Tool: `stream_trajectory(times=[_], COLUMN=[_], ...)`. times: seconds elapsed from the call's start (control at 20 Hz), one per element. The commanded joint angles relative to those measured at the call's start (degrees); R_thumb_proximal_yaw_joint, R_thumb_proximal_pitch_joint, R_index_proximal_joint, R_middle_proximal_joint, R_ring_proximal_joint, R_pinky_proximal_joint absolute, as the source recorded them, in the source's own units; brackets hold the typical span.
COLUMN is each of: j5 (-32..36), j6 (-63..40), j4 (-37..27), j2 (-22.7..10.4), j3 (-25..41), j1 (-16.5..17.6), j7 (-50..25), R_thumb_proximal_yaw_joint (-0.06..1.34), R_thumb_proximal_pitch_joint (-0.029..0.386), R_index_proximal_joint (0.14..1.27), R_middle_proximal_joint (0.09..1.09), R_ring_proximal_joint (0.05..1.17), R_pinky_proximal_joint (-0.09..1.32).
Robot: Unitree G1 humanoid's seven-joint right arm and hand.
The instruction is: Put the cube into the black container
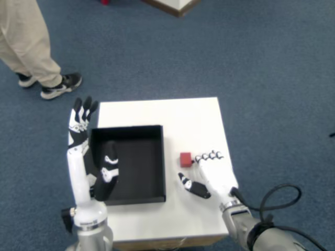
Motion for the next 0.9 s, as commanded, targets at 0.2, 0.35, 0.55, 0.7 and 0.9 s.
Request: stream_trajectory(times=[0.2, 0.35, 0.55, 0.7, 0.9], j5=[-0.38, -0.53, -0.59, -0.72, -1.11], j6=[1.08, 1.63, 2.25, 2.40, 2.28], j4=[-0.05, -0.83, -1.22, -1.13, -0.63], j2=[-0.48, -0.55, -0.68, -0.81, -1.02], j3=[-0.68, -1.17, -1.82, -2.09, -2.17], j1=[-4.32, -4.82, -5.29, -5.68, -6.12], j7=[-6.13, -7.53, -7.49, -7.14, -5.62], R_thumb_proximal_yaw_joint=[0.22, 0.21, 0.20, 0.21, 0.23], R_thumb_proximal_pitch_joint=[0.091, 0.094, 0.098, 0.100, 0.101], R_index_proximal_joint=[0.53, 0.54, 0.53, 0.52, 0.51], R_middle_proximal_joint=[0.38, 0.38, 0.38, 0.38, 0.38], R_ring_proximal_joint=[0.35, 0.35, 0.35, 0.35, 0.34], R_pinky_proximal_joint=[0.22, 0.22, 0.21, 0.22, 0.22])
